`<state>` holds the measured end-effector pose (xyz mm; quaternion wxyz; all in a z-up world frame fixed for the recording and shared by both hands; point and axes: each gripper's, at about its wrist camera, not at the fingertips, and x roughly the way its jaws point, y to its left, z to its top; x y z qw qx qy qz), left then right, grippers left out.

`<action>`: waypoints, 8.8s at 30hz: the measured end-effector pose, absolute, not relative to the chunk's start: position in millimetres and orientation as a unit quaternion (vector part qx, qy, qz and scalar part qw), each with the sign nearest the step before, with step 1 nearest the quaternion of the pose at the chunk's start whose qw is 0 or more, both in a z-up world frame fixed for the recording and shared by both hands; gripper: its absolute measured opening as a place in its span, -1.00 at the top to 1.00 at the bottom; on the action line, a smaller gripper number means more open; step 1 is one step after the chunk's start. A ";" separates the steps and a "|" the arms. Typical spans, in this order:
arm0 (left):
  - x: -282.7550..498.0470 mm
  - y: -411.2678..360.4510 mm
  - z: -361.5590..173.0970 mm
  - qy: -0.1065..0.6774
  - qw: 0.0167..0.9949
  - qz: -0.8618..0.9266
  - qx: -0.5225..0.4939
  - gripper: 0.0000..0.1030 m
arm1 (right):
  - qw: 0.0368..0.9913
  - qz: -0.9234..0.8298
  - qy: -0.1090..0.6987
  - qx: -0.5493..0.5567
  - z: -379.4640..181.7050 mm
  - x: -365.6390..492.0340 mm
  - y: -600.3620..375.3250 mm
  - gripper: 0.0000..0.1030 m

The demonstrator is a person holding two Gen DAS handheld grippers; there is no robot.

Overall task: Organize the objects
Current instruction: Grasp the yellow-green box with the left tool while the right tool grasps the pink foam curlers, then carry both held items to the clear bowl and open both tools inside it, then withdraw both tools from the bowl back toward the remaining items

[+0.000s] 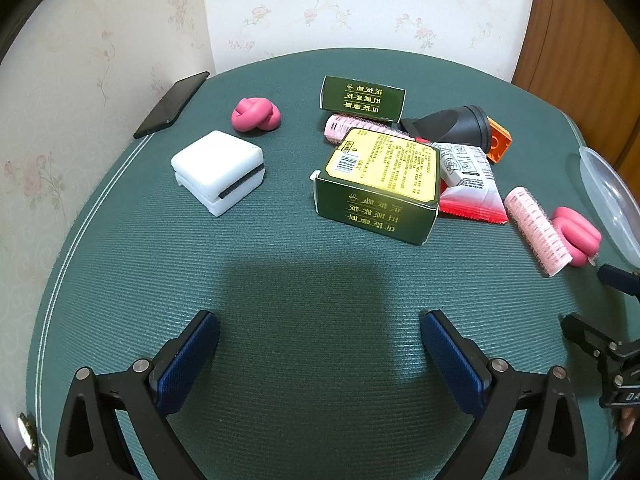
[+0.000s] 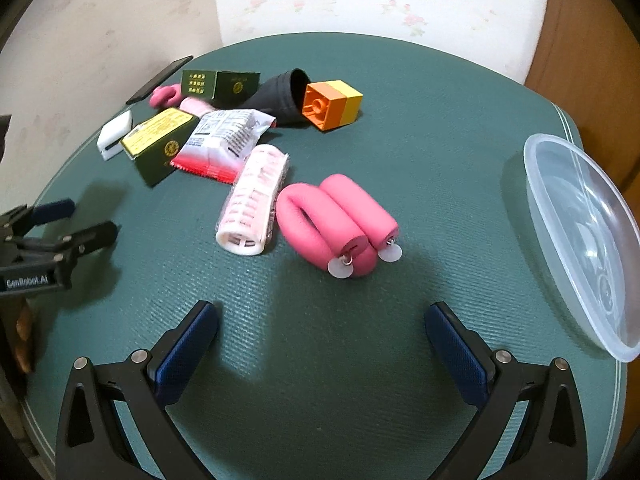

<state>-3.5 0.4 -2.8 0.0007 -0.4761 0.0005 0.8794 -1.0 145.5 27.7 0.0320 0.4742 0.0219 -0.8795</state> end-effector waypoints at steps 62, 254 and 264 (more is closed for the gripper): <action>-56.9 30.1 15.7 0.001 0.026 0.887 -0.460 -0.74 | 0.048 -0.894 -0.001 0.445 37.7 -37.4 163.1 -0.23; -46.4 98.3 36.6 0.011 0.074 0.909 -0.411 -0.89 | -0.088 -0.949 -0.102 0.286 89.5 23.4 278.1 0.03; -49.1 68.4 33.3 0.001 0.049 0.911 -0.408 -0.91 | 0.007 -0.943 -0.085 0.321 81.3 -0.2 208.2 -0.08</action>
